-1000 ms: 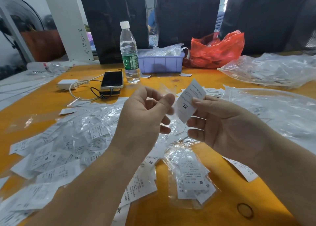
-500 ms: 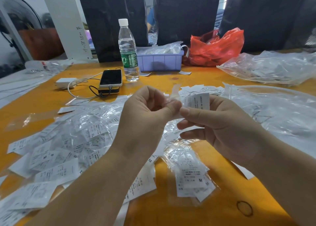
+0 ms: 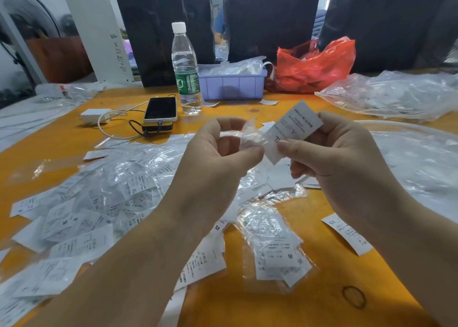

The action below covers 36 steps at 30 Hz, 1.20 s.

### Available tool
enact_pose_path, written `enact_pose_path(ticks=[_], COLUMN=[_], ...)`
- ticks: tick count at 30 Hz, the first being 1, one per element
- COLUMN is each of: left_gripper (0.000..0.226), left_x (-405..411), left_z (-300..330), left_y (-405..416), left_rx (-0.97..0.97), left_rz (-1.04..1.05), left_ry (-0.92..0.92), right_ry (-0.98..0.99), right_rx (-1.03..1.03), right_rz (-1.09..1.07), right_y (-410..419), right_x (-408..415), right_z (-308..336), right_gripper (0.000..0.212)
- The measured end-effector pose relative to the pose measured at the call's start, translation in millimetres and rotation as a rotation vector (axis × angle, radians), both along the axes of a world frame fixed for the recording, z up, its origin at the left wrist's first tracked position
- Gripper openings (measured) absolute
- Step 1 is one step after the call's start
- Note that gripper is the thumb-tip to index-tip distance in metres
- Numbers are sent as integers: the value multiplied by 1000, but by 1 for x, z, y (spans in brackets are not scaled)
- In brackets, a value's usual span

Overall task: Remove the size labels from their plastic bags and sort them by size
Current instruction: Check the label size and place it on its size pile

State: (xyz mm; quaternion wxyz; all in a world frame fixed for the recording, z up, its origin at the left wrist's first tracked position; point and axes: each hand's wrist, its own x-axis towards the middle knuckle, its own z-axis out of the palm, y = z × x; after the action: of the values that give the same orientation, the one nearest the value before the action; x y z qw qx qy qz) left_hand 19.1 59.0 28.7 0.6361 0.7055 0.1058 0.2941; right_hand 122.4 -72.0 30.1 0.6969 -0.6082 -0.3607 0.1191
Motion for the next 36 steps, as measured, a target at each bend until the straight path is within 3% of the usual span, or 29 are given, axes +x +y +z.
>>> enact_pose_path(ticks=[4, 7, 11, 18, 36], left_gripper=[36, 19, 10, 10, 7], left_x=[1, -1, -1, -1, 0], left_z=[-1, 0, 0, 2, 3], left_y=[0, -1, 1, 5, 3], left_rx=[82, 191, 250, 80, -54], left_rz=[-39, -46, 45, 119, 32], left_ry=[118, 129, 98, 21, 9], right_ry=[-216, -328, -244, 86, -24], right_rx=[-31, -71, -25, 67, 29], right_rz=[-52, -12, 15, 41, 48], right_y=[0, 1, 0, 1, 1], right_x=[-1, -4, 0, 7, -3], right_z=[-2, -4, -1, 3, 2], right_gripper=[13, 17, 15, 15, 10])
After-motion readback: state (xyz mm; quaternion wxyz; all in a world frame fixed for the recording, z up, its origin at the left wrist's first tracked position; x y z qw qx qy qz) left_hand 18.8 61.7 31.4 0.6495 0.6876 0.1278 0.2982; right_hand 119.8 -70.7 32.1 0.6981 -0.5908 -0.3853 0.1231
